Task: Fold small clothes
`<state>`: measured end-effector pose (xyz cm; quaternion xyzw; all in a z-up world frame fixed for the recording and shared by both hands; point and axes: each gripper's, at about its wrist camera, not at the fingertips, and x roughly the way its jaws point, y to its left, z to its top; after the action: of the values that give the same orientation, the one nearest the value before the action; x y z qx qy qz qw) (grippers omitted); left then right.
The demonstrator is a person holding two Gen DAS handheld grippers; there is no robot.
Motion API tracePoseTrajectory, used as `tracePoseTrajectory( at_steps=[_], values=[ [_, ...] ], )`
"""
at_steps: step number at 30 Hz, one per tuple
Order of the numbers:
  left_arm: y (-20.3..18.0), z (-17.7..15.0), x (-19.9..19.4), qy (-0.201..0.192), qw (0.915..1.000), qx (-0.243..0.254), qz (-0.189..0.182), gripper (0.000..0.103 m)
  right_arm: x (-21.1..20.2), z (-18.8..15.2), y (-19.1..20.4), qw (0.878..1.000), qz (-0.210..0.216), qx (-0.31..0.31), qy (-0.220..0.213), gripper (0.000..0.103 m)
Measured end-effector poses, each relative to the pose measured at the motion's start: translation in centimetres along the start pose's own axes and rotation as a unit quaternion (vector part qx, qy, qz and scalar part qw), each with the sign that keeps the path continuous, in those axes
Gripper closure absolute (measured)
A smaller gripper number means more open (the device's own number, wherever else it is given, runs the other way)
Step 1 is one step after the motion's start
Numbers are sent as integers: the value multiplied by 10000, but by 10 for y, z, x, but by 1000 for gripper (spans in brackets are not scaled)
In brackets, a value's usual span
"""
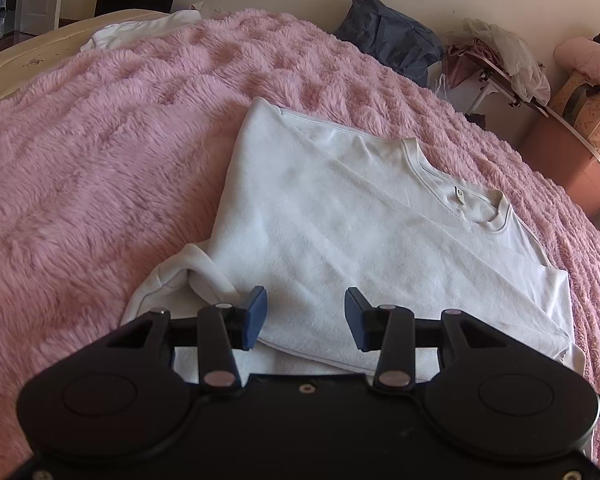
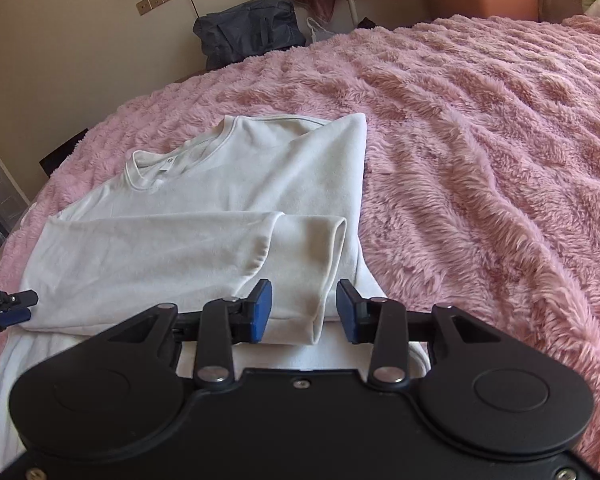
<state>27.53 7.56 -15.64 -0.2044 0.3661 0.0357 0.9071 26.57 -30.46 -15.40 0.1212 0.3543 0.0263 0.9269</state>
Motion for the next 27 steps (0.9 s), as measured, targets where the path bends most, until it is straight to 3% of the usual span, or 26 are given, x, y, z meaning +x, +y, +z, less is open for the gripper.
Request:
tracePoseTrajectory(
  at_steps=[2,5,6,9,11,15,19,22,25,27],
  values=[
    [-1,-2,0,33,10000,8,1,59,7,-3,0,9999,-43,13,126,70],
    [-3,-2,-4,33,10000,63,-35,59,14,-5,1,9995,16,165,285,92],
    [-3,-1,-5,28,10000,64,-47,59,12,-4,2,9995,24,153,276,93],
    [-2,0,-8,-24,10000,89,-3,57,-6,0,8,9999,-28,85,82,94],
    [2,1,-1,146,9997,72,207,56,-16,1,8,9999,-126,30,15,95],
    [10,-3,9,273,9994,-24,215,55,-2,-12,4,9992,-263,-12,305,95],
    [3,6,-4,127,9999,13,100,55,3,-18,1,9985,-404,85,349,91],
    [-6,22,-7,-82,9998,114,-160,55,-14,-12,5,9981,-607,112,24,88],
    [-12,40,5,-207,9993,194,-225,54,-24,-2,13,9983,-438,-18,-390,88],
    [-13,48,22,-161,9996,214,-71,54,-19,8,20,9980,-223,-180,-565,88]
  ],
)
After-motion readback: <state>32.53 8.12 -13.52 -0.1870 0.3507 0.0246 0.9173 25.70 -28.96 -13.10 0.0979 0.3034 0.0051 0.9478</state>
